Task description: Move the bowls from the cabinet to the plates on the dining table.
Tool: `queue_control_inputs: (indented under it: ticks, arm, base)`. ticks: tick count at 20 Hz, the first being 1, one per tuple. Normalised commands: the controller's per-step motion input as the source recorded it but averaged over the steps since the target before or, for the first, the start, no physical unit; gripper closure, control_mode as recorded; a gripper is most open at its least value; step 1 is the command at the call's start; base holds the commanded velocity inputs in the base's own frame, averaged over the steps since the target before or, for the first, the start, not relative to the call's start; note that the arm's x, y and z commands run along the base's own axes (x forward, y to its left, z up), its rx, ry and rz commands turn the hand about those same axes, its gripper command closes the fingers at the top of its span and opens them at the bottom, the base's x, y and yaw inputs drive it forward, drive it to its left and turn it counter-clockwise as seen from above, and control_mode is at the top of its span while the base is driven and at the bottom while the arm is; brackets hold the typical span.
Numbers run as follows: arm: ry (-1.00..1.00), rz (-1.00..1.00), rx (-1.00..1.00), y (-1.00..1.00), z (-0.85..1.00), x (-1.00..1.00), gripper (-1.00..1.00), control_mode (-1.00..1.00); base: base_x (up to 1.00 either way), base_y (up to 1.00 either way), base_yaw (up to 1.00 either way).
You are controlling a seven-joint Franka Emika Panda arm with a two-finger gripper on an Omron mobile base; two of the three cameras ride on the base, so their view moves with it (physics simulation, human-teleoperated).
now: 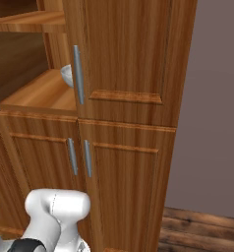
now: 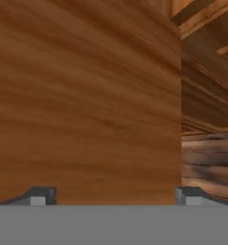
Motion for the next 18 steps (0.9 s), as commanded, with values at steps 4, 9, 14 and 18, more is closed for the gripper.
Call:
queue_control_inputs:
  ticks: [4,9,14,18]
  arm:
    - [-0.31,0.0,0.0,-1.0,0.0,-0.13,-1.0,-1.0]
    - [-0.31,0.0,0.0,-0.96,0.07,-0.27,-1.0,-1.0]
    - [-0.27,0.0,-0.06,-0.62,0.32,-0.57,-1.0,-1.0]
    - [-0.13,0.0,-0.18,-0.55,0.26,-0.63,-1.0,-1.0]
  base:
    - [0.0,0.0,0.0]
    - [0.0,0.0,0.0]
    - [0.0,0.0,0.0]
    - [0.0,0.0,0.0]
